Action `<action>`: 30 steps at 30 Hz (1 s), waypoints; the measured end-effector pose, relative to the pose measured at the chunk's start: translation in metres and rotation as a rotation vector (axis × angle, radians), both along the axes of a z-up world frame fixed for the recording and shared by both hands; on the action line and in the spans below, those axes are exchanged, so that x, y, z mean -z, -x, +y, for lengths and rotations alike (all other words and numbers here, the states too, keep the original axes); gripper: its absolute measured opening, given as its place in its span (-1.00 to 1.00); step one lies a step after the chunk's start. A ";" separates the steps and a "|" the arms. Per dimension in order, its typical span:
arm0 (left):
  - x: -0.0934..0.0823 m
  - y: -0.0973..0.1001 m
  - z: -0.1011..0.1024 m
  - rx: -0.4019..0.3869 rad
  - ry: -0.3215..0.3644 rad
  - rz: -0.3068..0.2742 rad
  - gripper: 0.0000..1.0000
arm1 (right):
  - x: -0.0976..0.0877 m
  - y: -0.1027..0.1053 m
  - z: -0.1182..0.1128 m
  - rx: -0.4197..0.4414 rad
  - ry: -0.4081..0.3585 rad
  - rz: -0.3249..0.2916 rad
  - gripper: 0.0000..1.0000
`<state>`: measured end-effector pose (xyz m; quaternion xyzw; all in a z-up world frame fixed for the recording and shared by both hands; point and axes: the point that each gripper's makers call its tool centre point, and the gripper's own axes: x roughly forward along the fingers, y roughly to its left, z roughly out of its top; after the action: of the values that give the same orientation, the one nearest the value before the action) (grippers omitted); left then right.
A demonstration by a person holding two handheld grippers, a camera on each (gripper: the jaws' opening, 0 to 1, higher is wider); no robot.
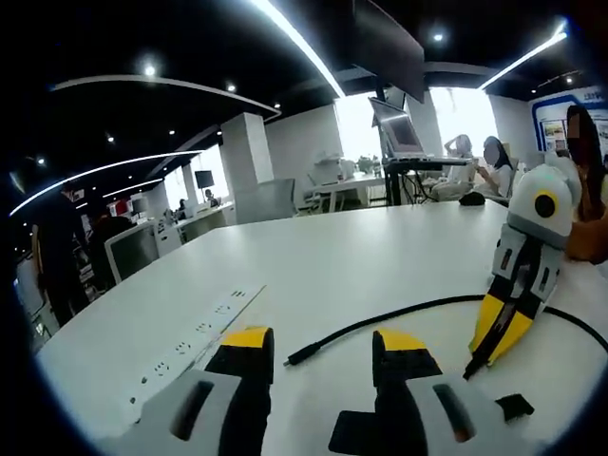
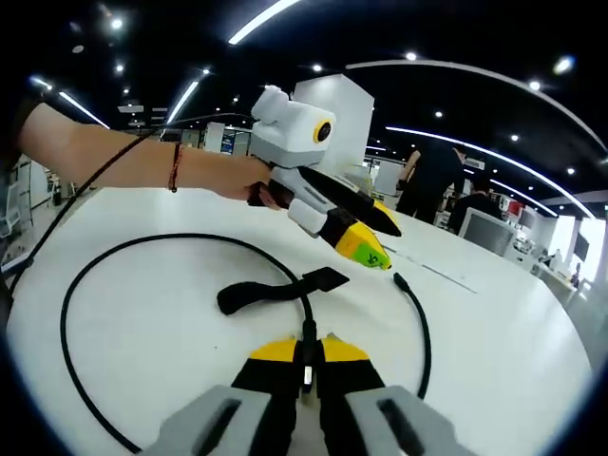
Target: Find the charging cable on the desk, coil it up and secure with Velcro.
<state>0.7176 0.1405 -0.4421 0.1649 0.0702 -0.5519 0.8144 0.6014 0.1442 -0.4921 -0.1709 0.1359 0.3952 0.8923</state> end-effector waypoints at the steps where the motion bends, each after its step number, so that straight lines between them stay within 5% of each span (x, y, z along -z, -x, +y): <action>1: 0.001 -0.001 0.000 -0.002 -0.002 -0.001 -0.17 | 0.000 0.000 0.000 0.000 -0.001 0.000 -0.83; 30: 0.019 -0.019 -0.005 0.001 -0.059 0.015 -0.18 | 0.002 0.001 0.002 -0.001 0.005 -0.004 -0.83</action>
<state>0.7364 0.1358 -0.4614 0.1848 0.0924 -0.5513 0.8084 0.6000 0.1463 -0.4938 -0.1741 0.1349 0.3950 0.8919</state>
